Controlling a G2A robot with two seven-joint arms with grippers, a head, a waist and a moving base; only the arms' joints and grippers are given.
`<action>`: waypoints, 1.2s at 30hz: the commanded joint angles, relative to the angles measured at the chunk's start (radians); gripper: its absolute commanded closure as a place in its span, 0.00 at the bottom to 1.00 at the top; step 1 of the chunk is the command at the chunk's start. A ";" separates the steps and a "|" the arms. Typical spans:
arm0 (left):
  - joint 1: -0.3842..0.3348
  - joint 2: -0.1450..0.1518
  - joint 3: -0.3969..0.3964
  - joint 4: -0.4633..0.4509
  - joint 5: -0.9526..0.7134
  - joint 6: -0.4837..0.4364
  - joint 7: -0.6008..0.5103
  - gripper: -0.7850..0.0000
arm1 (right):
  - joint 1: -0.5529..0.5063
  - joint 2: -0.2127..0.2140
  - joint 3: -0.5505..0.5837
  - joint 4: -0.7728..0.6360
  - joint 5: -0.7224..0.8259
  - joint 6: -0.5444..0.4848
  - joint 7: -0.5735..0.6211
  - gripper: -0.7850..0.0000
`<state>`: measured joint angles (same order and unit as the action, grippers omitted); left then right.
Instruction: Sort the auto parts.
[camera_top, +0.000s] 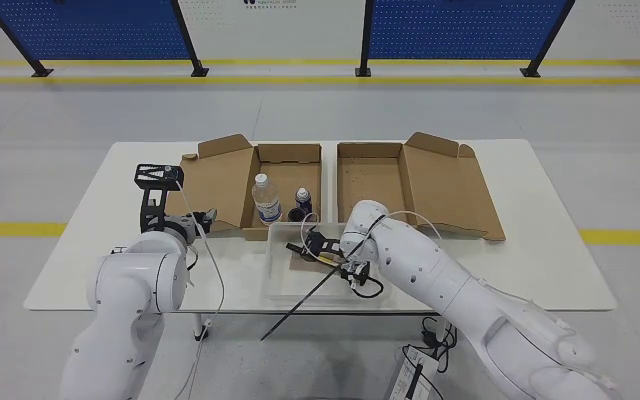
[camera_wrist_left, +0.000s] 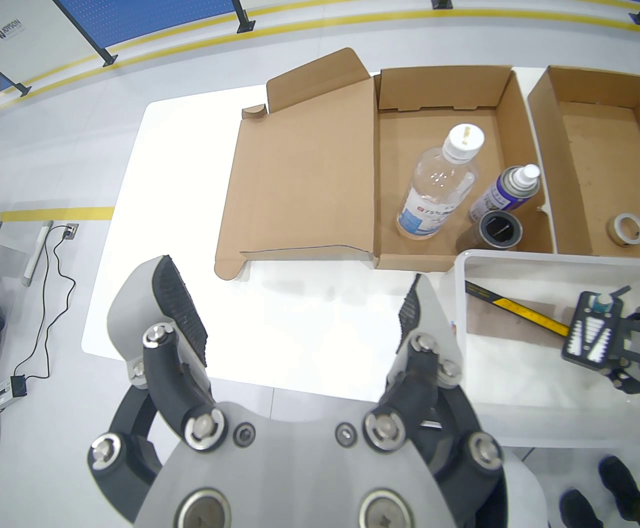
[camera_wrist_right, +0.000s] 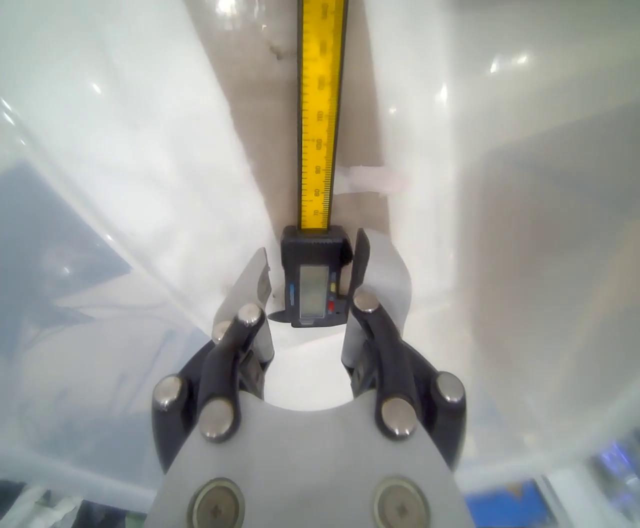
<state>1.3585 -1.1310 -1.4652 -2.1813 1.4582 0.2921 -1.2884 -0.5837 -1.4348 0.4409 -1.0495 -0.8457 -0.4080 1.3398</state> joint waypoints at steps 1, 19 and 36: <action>0.000 0.000 0.000 0.000 0.000 0.000 0.000 0.00 | -0.001 -0.002 0.001 0.007 0.006 -0.009 -0.002 0.57; 0.000 0.000 0.000 0.000 0.000 0.000 0.000 0.00 | 0.009 -0.026 -0.005 0.054 0.028 -0.051 -0.026 1.00; 0.000 0.000 0.000 0.000 0.000 0.000 0.000 0.00 | -0.055 0.033 0.093 -0.124 0.053 -0.105 -0.037 1.00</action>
<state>1.3585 -1.1310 -1.4652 -2.1813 1.4582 0.2921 -1.2884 -0.6319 -1.4091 0.5232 -1.1591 -0.7925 -0.5109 1.3009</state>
